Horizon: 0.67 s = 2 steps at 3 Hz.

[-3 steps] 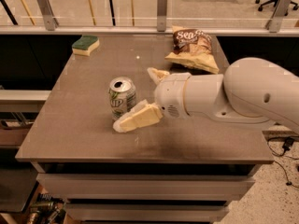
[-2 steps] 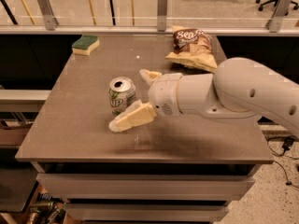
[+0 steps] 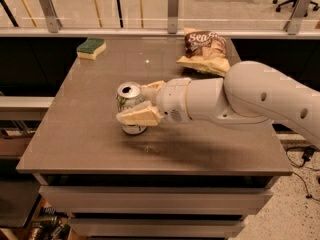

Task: Move 7up can near sponge

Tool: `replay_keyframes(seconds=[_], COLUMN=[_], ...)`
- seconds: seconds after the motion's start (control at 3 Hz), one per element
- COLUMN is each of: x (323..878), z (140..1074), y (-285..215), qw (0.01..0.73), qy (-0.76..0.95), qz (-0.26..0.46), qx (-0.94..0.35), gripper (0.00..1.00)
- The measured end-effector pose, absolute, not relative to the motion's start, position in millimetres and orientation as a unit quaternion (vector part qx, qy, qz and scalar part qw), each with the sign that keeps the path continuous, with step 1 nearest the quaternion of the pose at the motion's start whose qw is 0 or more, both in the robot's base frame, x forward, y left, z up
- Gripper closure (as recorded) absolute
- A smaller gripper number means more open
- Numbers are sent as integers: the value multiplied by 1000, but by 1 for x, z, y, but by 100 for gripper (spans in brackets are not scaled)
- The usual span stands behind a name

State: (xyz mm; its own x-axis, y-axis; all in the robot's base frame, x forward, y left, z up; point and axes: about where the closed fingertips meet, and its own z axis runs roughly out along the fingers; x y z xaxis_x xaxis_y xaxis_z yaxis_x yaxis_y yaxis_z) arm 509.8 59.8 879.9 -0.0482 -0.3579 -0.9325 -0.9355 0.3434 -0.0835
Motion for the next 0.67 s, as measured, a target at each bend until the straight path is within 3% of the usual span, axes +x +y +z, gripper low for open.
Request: replay_keyframes(seconds=[0.67], x=[507], z=[883], y=[64], qw=[486], qy=[657], qz=[297], qx=[-494], gripper=[87])
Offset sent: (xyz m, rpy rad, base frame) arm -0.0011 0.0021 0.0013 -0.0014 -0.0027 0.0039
